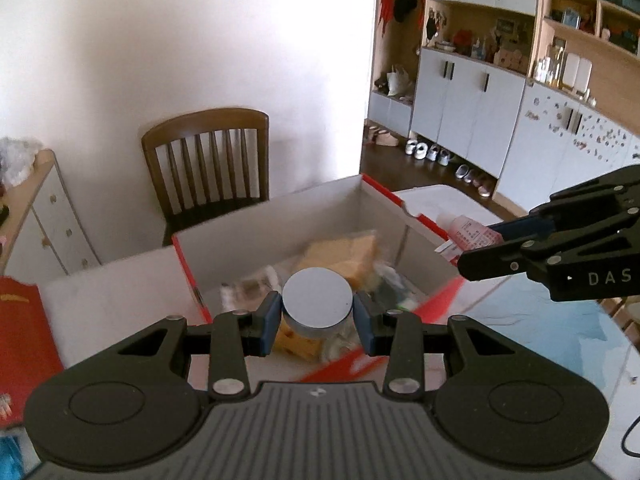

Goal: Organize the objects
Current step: 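Carry the white disc and the pink packet with both tools over the red box, then open both tools to drop the white disc and the pink packet into the box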

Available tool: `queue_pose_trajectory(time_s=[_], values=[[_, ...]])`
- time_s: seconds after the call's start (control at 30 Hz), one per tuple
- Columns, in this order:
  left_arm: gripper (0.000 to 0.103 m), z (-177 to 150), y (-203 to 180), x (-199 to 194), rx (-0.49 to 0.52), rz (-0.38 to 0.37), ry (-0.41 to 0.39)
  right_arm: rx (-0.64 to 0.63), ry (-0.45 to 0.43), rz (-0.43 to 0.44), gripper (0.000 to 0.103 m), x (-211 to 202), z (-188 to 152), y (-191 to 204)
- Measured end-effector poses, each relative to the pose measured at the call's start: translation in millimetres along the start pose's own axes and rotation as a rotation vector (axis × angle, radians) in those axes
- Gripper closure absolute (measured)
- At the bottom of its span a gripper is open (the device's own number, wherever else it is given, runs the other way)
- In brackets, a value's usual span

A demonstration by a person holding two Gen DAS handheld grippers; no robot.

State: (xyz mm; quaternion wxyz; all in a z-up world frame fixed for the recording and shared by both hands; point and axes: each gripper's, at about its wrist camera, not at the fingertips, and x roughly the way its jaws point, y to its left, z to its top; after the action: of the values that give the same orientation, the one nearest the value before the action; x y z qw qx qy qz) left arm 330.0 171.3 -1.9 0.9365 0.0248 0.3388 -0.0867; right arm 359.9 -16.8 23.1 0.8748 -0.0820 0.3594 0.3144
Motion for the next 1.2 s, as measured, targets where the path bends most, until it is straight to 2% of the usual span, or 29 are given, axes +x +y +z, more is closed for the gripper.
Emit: queue_pose_trajectory(time_s=[0.17,0.33,0.6,0.97,1.2], values=[[0.065,15.7,13.0,25.3,0.036,0.023,0.021,0.019,0.031,-0.024,0.079,29.7,6.4,-1.8],[0.065,19.6,19.1,55.6,0.056,0.015,0.066,0.047,0.055,-0.043,0.079,54.2,4.0,-6.2],[0.065,17.2,29.2,105.7,0.019,-0.004,0.147,0.097,0.127,-0.052,0.079,88.3,-12.6,-9.8],[0.065,9.2,20.8,148.3,0.023,-0.025,0.208,0.144,0.169,-0.062,0.079,112.8,-20.3,-8.7],[0.065,5.0,19.8,165.7,0.029,-0.040,0.256,0.163,0.188,-0.063,0.073,114.2,-27.3,-12.7]])
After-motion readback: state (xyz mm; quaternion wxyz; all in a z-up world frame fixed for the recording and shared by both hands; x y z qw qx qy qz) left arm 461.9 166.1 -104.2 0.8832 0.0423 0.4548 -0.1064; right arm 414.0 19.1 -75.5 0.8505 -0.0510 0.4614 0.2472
